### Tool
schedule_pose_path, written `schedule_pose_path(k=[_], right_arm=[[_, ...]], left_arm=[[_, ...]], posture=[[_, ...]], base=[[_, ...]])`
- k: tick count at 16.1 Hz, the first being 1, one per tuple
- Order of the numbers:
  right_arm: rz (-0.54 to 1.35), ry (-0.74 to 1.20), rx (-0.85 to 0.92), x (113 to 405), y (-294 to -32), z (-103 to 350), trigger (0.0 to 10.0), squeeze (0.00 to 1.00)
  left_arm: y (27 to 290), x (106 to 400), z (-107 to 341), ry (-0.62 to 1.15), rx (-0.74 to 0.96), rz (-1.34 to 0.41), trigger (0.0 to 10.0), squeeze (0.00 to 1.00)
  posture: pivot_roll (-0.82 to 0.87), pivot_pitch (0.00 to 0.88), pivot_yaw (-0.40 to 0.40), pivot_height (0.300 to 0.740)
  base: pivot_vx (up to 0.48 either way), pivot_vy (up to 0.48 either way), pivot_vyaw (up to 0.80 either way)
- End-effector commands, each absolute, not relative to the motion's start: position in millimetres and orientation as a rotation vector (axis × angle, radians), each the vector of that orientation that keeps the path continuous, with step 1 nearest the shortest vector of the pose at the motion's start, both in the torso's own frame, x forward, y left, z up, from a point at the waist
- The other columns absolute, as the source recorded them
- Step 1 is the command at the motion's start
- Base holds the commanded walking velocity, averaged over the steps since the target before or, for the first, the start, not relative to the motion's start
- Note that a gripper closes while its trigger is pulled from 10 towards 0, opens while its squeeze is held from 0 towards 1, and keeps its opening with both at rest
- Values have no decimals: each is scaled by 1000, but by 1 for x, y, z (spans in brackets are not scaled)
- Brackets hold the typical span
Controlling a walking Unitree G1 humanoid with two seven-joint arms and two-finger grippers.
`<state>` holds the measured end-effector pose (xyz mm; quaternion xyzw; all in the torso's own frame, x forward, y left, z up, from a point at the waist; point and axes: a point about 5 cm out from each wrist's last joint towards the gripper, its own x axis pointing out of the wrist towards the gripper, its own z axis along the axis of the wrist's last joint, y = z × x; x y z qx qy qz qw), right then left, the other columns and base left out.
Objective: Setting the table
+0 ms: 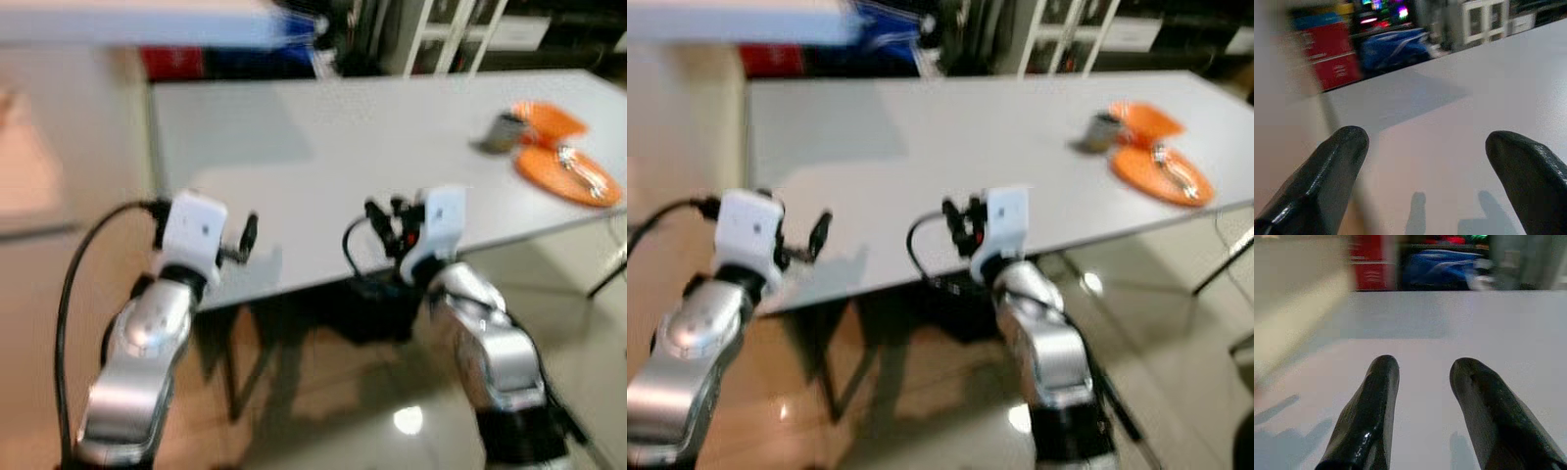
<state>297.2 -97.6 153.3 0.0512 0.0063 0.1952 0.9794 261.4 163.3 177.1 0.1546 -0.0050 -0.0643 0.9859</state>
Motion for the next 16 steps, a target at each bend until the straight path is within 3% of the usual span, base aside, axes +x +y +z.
schedule_pose_path(k=[1,3,9,14,15,16], right_arm=[[399,-21,73,297,-101,160,10000,0],[439,-30,58,295,-97,160,10000,0],[456,-34,41,295,-94,160,10000,0],[402,7,200,299,-102,157,10000,0],[400,4,241,299,-104,158,10000,1000],[370,0,243,301,-108,159,10000,1000]], left_arm=[[160,263,182,-33,311,-134,10000,0],[160,262,182,-35,312,-140,10000,0],[160,263,183,-40,313,-142,10000,0],[160,262,183,-39,318,-147,10000,0],[159,262,182,-38,318,-149,10000,0],[159,261,182,-36,320,-153,10000,0]], posture=[[13,0,-85,740],[14,0,-84,740],[18,0,-87,740],[23,0,-86,740],[25,0,-87,740],[26,0,-88,740]], base=[[0,480,0],[0,480,247],[0,480,800],[0,480,0],[0,480,0],[0,480,0]])
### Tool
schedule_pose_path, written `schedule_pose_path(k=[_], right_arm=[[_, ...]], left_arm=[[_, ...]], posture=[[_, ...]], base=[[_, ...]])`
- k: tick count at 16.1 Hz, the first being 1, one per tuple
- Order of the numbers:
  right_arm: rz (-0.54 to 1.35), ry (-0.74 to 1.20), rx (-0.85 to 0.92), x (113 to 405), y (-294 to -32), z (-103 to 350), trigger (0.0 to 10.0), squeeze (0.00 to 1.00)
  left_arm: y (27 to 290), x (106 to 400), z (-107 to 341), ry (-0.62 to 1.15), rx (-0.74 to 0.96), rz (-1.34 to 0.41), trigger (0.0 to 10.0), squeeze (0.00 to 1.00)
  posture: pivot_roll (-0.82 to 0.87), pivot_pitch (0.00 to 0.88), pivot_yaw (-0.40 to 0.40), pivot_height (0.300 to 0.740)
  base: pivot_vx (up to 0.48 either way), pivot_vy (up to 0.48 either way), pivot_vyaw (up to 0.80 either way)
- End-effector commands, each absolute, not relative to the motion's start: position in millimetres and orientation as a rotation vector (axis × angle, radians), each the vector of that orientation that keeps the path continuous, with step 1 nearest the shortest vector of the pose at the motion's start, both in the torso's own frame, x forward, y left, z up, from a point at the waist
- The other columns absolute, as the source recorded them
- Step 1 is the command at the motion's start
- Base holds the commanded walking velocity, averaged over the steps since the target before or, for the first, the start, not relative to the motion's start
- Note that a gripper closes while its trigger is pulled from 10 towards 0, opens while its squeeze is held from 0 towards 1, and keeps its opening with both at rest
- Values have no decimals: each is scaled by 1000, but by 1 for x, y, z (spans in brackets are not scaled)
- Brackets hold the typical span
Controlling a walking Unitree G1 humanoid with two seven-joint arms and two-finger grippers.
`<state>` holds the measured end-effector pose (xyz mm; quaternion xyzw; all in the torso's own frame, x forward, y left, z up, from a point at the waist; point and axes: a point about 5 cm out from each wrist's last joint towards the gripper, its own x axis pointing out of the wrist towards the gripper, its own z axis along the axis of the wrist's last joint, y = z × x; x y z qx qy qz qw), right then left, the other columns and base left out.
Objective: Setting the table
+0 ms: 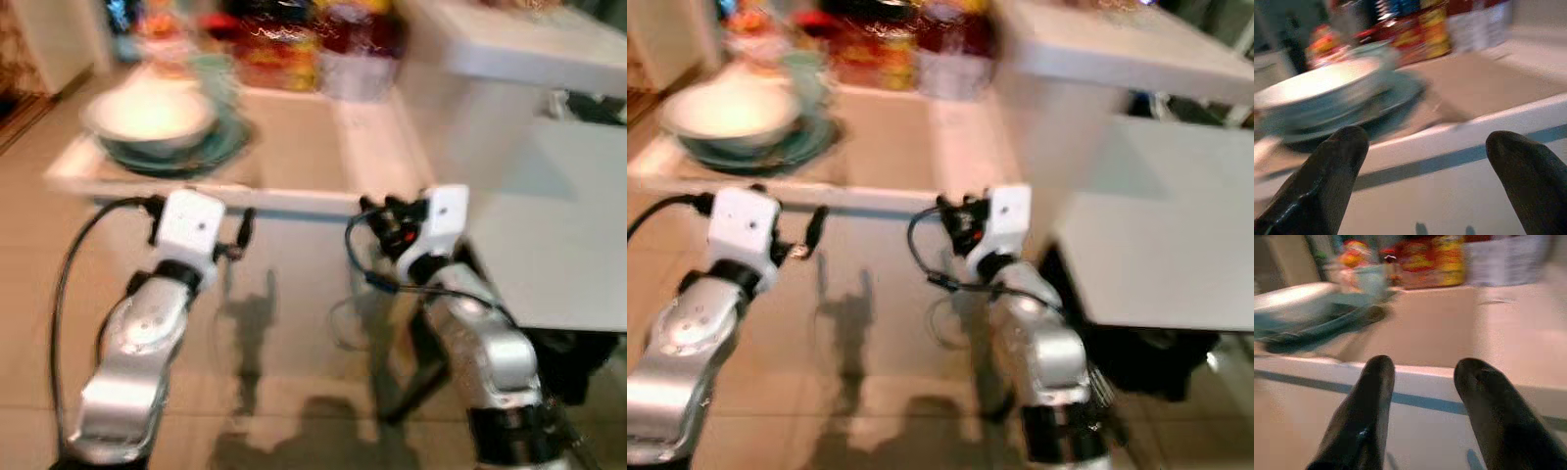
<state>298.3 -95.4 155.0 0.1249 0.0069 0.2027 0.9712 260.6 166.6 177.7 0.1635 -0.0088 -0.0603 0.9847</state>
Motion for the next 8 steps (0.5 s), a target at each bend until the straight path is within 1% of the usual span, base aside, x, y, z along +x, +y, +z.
schedule_pose_path(k=[1,5,8], right_arm=[[359,-4,239,302,-112,160,10000,1000],[354,-15,228,302,-122,162,10000,1000],[363,-13,189,302,-124,164,10000,1000]], left_arm=[[158,261,181,-34,323,-158,10000,0],[154,257,181,-46,308,-183,10000,0],[150,256,184,-61,272,-213,10000,0]], posture=[[26,0,-88,740],[25,0,-88,740],[20,0,-84,740]], base=[[0,480,0],[0,480,0],[0,0,0]])
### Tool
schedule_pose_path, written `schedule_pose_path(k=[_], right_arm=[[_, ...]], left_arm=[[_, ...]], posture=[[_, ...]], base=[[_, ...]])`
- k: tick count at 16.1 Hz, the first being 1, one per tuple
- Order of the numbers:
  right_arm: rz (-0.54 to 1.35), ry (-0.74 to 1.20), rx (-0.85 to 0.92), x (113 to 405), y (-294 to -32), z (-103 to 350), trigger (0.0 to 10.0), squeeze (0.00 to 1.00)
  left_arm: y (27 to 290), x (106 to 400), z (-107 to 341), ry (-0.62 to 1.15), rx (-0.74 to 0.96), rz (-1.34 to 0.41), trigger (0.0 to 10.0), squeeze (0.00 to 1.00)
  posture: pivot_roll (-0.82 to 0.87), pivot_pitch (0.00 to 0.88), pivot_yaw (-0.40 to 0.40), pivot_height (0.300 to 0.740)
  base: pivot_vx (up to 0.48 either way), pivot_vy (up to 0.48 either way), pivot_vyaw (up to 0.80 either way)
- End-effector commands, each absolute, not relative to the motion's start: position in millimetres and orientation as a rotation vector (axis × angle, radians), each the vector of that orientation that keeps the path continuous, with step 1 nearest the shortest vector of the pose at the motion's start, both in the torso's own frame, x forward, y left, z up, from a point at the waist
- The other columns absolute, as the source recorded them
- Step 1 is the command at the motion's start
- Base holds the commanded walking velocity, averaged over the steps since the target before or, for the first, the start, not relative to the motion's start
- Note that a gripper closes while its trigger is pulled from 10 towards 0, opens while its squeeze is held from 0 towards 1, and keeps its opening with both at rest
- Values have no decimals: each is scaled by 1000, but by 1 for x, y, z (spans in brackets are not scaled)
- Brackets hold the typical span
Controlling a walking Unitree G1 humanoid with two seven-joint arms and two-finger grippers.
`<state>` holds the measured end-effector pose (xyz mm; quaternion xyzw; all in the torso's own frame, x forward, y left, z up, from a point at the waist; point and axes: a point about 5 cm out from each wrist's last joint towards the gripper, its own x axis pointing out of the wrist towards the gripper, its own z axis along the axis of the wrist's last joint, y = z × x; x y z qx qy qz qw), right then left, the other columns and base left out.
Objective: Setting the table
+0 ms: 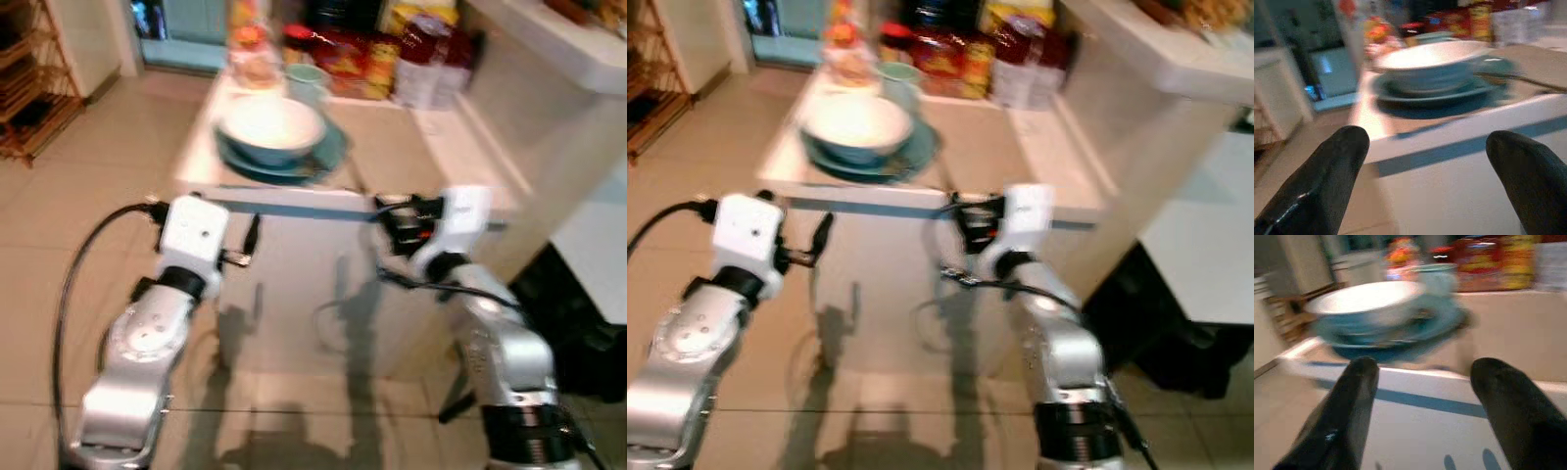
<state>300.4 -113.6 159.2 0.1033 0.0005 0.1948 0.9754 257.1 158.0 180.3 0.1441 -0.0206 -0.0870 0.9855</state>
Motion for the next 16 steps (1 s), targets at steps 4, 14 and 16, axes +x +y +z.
schedule_pose_path(k=[4,14,16], right_arm=[[333,10,70,308,-129,167,10000,1000],[277,34,17,319,-140,170,10000,0],[272,33,20,320,-141,172,10000,0]], left_arm=[[149,259,188,-89,261,-222,10000,0],[148,258,189,-99,252,-228,10000,0],[147,258,190,-106,251,-235,10000,0]], posture=[[16,0,-83,740],[18,0,-92,740],[18,0,-93,740]], base=[[73,0,0],[395,0,0],[403,0,0]])
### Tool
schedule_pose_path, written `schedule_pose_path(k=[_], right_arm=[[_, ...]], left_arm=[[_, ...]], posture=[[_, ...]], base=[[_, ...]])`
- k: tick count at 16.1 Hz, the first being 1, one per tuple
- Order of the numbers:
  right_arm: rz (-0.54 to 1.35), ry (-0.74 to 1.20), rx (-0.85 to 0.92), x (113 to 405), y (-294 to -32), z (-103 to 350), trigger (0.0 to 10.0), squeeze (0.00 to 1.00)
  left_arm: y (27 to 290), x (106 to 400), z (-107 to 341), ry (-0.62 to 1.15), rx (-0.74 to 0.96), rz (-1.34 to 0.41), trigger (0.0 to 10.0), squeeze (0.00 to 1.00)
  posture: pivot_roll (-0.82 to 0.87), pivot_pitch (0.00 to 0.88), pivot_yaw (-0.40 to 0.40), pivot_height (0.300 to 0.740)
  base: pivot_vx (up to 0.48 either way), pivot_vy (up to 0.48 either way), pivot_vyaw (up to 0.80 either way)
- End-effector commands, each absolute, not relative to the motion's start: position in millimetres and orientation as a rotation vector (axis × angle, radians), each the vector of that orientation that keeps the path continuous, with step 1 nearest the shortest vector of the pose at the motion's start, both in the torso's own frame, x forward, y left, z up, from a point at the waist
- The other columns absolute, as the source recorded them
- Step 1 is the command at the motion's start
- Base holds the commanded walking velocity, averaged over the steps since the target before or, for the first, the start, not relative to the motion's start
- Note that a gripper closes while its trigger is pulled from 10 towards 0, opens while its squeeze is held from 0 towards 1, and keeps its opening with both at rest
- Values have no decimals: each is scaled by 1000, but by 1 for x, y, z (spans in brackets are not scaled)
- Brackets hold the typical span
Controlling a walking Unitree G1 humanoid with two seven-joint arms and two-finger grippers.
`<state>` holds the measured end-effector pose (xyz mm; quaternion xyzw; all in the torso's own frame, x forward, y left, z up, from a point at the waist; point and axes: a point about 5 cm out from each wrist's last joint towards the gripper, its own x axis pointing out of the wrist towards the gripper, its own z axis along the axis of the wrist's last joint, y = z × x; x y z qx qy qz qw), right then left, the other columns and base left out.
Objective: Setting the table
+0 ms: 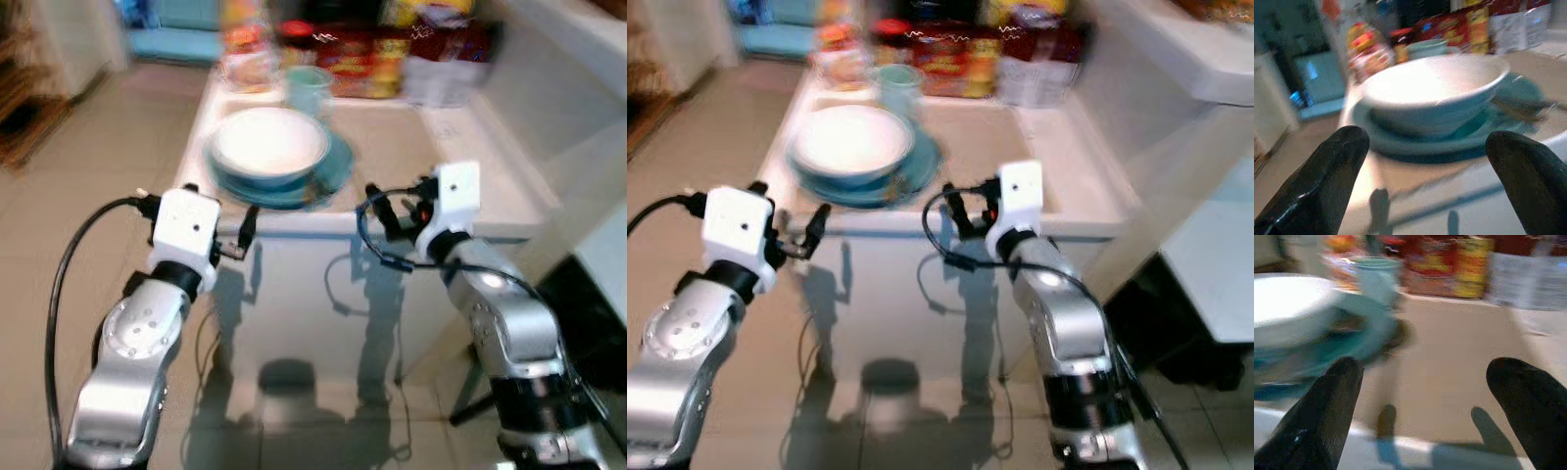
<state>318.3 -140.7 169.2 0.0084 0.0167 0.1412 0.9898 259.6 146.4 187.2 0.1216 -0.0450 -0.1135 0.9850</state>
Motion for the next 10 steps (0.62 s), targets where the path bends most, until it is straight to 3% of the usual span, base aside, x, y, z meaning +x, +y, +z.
schedule_pose_path(k=[1,5,10], right_arm=[[272,32,22,321,-142,172,10000,0],[293,38,101,331,-148,185,10000,0],[306,88,98,344,-152,188,10000,0]], left_arm=[[146,257,191,-115,248,-245,10000,0],[126,240,201,-204,177,-477,10000,0],[120,233,198,-181,179,-570,10000,0]], posture=[[20,0,-93,740],[26,0,-98,740],[36,0,-106,740]], base=[[368,0,0],[0,0,0],[0,0,0]])
